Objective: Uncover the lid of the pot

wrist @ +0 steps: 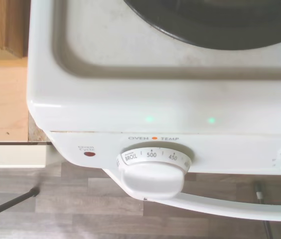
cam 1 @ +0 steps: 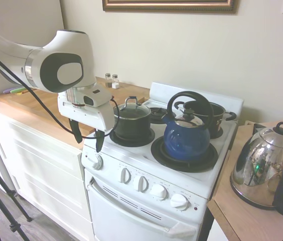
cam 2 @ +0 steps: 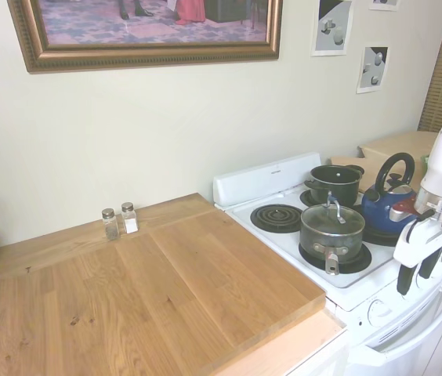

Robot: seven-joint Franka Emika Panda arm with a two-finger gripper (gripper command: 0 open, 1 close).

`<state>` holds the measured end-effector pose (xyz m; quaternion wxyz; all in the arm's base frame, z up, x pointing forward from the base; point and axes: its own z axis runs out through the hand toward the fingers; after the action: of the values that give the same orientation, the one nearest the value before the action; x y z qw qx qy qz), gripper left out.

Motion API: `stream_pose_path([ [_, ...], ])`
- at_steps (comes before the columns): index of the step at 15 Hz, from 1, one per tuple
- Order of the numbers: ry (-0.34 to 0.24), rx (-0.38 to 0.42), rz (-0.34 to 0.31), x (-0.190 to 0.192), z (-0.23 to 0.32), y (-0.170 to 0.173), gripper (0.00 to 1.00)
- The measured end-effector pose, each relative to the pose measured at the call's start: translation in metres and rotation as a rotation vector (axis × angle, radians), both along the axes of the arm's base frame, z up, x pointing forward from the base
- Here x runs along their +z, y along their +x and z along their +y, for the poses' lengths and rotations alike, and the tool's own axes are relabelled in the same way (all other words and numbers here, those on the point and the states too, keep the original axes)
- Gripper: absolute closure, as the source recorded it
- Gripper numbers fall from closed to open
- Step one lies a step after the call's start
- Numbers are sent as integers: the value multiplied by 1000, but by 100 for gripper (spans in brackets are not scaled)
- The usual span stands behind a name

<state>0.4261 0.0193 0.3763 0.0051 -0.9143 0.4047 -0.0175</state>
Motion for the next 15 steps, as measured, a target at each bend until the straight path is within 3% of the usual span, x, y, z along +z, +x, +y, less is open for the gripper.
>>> stream_pose_path([
  [5, -18, -12, -15, 8, 3, 5, 0],
  [8, -37, -47, -43, 45, 9, 22, 0],
  [11, -31, -80, -64, 89, 8, 53, 0],
  [15, -18, -137, -44, 112, 6, 115, 0],
])
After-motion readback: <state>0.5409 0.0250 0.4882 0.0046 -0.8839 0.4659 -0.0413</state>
